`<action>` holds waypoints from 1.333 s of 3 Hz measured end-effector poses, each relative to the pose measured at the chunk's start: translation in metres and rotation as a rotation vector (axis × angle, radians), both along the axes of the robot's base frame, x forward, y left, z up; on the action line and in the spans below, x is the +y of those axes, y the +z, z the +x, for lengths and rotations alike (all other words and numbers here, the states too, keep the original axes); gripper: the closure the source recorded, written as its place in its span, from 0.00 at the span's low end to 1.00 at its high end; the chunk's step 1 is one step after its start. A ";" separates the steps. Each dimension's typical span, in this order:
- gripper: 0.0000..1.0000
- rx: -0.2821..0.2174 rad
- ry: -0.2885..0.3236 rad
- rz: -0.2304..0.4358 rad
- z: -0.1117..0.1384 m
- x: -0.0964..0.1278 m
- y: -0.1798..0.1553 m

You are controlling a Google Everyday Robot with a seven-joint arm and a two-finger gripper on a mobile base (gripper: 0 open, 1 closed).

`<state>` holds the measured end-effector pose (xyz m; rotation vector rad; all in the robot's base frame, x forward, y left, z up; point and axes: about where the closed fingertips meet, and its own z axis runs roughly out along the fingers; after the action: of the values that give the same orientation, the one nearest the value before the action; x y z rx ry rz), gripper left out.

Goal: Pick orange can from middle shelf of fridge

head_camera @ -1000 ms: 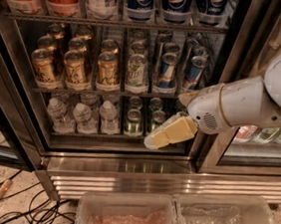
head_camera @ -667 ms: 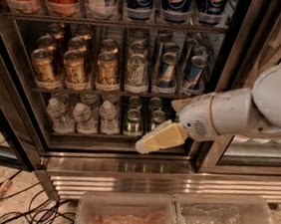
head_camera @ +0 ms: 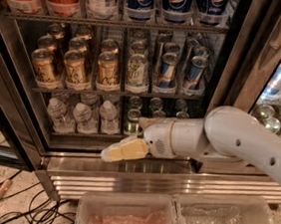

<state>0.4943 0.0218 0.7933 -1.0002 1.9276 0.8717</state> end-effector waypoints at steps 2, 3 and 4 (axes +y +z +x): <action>0.00 -0.057 0.104 0.173 0.021 0.102 -0.011; 0.00 -0.129 0.159 0.217 0.031 0.143 0.006; 0.00 -0.207 0.147 0.174 0.038 0.168 0.016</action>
Offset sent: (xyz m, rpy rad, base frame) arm 0.0372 0.1588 -0.0041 0.2629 -0.1212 0.1753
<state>0.5326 0.1895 0.8091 -1.0919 1.5921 0.9615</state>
